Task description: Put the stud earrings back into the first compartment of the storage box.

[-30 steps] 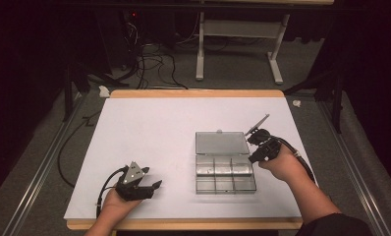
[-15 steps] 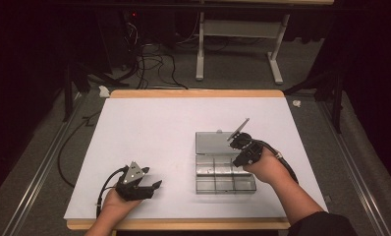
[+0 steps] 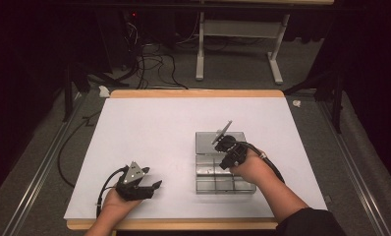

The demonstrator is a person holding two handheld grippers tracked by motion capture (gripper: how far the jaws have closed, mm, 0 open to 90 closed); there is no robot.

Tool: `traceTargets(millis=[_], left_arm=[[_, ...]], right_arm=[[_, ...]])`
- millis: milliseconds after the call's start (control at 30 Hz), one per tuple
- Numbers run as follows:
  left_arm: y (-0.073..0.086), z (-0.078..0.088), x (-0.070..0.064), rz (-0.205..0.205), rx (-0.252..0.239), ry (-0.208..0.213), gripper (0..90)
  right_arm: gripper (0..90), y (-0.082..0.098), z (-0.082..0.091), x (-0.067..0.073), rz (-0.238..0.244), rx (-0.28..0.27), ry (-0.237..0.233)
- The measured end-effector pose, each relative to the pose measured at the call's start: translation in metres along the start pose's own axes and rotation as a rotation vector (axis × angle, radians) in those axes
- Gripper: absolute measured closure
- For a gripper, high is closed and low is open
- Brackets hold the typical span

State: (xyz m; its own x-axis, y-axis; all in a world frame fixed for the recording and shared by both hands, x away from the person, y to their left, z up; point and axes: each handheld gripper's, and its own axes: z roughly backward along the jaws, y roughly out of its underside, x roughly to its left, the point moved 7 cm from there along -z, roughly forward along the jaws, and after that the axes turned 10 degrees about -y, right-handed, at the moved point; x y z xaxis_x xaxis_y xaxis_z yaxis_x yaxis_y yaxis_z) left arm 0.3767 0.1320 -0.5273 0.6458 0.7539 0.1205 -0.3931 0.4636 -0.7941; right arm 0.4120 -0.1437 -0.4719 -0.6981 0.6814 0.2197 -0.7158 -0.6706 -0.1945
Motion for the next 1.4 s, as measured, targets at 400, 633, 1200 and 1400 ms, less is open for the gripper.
traceTargets(millis=[400,633,1200,1400], left_arm=[[0.0,0.0,0.0,-0.001,-0.001,0.002,31.9],[0.0,0.0,0.0,-0.003,-0.001,0.004,32.0],[0.0,0.0,-0.001,-0.004,-0.001,0.007,32.1],[0.0,0.0,-0.001,-0.004,-0.002,0.01,32.0]], right_arm=[[86.2,-0.025,-0.016,0.02,0.067,0.009,-0.033],[86.2,-0.031,-0.029,0.023,0.073,0.033,-0.043],[82.2,-0.033,-0.042,0.021,0.077,0.064,-0.038],[81.6,-0.032,-0.028,0.019,0.079,0.019,-0.036]])
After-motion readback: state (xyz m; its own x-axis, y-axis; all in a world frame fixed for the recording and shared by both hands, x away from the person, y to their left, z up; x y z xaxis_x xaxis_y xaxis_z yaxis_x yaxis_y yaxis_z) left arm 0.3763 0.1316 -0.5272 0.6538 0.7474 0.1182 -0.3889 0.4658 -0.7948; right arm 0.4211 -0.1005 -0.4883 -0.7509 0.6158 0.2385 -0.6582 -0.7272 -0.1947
